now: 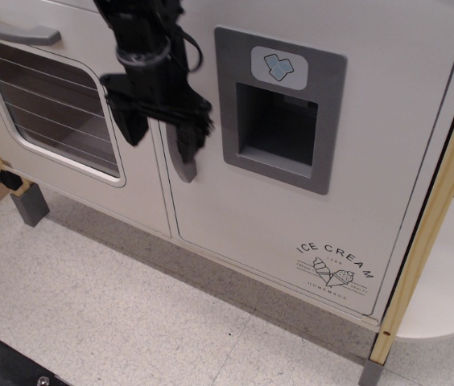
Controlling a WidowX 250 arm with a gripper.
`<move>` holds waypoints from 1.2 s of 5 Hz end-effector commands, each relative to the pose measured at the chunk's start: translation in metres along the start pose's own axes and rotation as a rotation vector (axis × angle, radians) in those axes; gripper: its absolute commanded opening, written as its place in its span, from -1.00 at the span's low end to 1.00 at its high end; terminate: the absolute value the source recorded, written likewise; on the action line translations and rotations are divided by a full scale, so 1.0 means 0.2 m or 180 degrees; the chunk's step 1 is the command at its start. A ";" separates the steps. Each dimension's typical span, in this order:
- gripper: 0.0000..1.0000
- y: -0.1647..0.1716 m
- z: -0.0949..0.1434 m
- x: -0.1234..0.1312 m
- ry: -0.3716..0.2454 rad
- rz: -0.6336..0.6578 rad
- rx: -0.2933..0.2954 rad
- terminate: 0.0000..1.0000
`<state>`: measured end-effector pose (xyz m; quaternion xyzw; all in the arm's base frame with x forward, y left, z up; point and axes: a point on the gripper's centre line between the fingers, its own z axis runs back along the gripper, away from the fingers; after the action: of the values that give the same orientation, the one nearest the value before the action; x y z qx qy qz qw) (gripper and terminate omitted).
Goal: Open fridge
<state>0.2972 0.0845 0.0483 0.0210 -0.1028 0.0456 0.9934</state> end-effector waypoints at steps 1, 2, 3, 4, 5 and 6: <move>1.00 0.11 0.09 0.13 -0.0443 0.0025 0.0070 -1.00; 1.00 0.10 0.06 0.16 -0.0540 0.0026 0.0079 -1.00; 1.00 0.07 0.04 0.17 -0.0593 -0.0060 0.0050 -1.00; 1.00 0.07 0.01 0.19 -0.0672 -0.0109 0.0000 -1.00; 1.00 0.06 -0.04 0.20 -0.0855 -0.0163 -0.0009 -1.00; 1.00 0.05 -0.07 0.22 -0.0830 -0.0125 -0.0064 -1.00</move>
<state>0.3334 0.0949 0.0291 0.0092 -0.2109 0.0245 0.9772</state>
